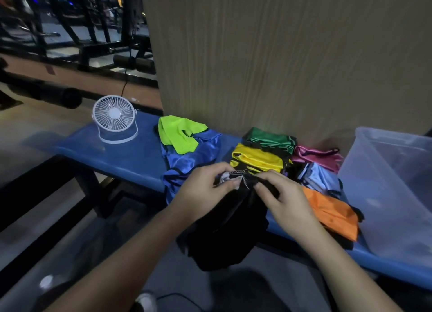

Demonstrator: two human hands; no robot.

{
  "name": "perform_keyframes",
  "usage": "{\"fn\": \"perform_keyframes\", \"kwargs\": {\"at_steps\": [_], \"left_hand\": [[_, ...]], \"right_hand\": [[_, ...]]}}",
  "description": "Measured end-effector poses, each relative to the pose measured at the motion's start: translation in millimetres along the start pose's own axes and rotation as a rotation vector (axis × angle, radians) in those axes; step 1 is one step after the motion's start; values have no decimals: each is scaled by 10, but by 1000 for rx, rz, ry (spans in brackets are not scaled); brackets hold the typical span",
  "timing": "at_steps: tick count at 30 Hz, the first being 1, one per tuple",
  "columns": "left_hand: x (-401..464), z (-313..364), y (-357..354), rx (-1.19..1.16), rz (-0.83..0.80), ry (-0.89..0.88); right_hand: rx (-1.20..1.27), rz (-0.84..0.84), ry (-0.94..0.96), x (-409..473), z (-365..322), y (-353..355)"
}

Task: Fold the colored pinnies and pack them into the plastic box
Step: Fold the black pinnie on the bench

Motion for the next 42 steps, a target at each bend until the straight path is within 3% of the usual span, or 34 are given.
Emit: {"fn": "perform_keyframes", "kwargs": {"at_steps": [7, 10, 17, 24, 31, 37, 42], "left_hand": [[-20, -194, -33, -240, 41, 89], [-26, -218, -115, -302, -34, 99], [-78, -110, -397, -170, -287, 58], [-124, -216, -479, -179, -357, 154], [-187, -344, -493, -231, -450, 265], [-221, -276, -438, -376, -498, 264], [-207, -298, -344, -393, -406, 301]], "right_hand": [[85, -64, -17, -119, 11, -41], [114, -100, -2, -175, -56, -72], [165, -194, -77, -247, -15, -131], [214, -356, -168, -295, -3, -271], [280, -357, -254, -364, 69, -351], [250, -274, -192, -309, 0, -311], [158, -271, -155, -299, -9, -334]]}}
Point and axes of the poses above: each hand's wrist, its own x-axis towards the middle knuckle, its own y-axis out of the back of the hand, z = x × y, the point moved 10 cm from there along x, towards the middle knuckle, and after that the axes turned 2 degrees about -z, right-handed, at the moved point
